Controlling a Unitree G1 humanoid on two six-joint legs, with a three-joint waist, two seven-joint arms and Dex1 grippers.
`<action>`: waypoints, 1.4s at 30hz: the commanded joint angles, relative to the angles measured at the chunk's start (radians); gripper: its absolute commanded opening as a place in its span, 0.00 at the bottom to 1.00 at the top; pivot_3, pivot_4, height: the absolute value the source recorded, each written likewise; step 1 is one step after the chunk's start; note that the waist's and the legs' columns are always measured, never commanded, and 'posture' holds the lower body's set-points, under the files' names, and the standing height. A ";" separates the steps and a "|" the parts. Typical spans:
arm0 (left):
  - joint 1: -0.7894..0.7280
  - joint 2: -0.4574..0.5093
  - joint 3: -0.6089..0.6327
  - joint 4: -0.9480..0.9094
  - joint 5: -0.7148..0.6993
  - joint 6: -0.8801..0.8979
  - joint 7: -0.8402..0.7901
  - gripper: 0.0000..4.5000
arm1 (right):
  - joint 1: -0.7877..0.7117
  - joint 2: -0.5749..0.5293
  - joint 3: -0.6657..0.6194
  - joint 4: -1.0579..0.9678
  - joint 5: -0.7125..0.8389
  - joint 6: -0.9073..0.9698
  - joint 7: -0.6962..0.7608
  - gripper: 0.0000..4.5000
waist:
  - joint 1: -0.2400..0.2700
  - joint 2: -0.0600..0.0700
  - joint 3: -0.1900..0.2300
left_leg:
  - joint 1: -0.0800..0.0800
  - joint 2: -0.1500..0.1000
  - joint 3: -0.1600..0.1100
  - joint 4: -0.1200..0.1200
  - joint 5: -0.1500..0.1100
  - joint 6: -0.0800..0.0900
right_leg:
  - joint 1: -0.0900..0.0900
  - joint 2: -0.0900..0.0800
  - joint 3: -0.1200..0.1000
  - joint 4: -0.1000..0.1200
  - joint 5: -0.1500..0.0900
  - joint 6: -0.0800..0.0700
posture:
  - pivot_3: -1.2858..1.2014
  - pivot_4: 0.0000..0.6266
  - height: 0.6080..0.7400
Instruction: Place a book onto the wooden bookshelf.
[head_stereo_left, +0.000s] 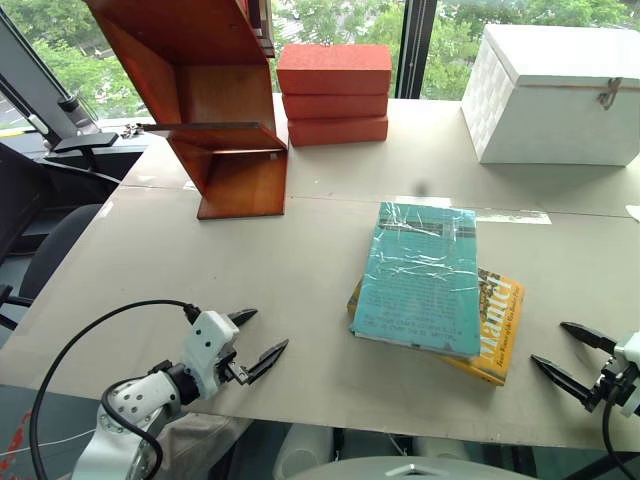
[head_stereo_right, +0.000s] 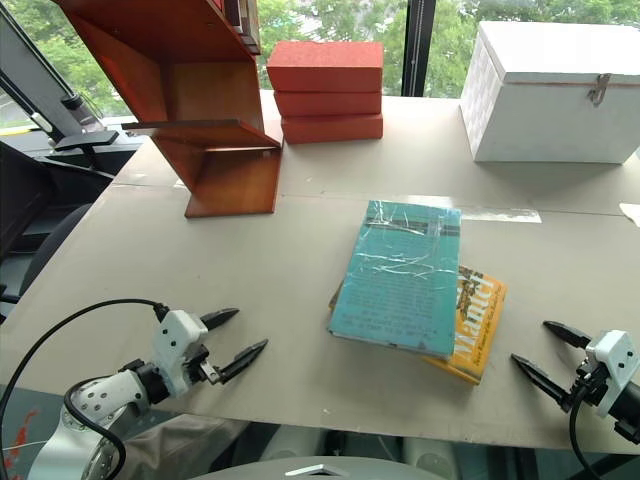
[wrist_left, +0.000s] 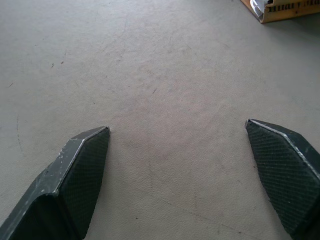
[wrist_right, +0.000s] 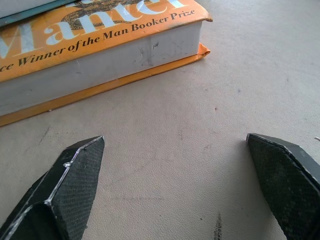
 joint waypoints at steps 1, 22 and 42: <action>-0.005 0.002 0.019 0.011 -0.005 -0.001 0.002 0.99 | 0.005 -0.011 -0.025 0.000 0.011 -0.014 0.013 1.00 | 0.000 0.000 0.000 | 0.000 0.000 0.000 0.000 0.000 0.000 | 0.000 0.000 0.000 0.000 0.000 0.000 | 0.52 0.24 1.00; -0.063 -0.007 0.029 0.021 -0.056 0.005 -0.031 0.99 | 0.024 -0.028 -0.039 -0.023 0.025 0.030 0.005 1.00 | 0.000 -0.004 0.003 | -0.001 0.000 0.000 0.000 0.000 0.000 | 0.000 0.000 -0.001 -0.001 0.000 0.000 | 0.52 0.24 1.00; -0.532 0.285 0.034 0.123 -0.314 0.202 -0.477 1.00 | -0.261 -0.122 -0.015 -0.153 0.071 0.277 -0.130 0.00 | -0.003 -0.003 0.006 | -0.002 0.000 -0.001 0.001 0.000 -0.001 | -0.001 -0.006 -0.013 0.001 0.001 0.000 | 0.52 0.24 1.00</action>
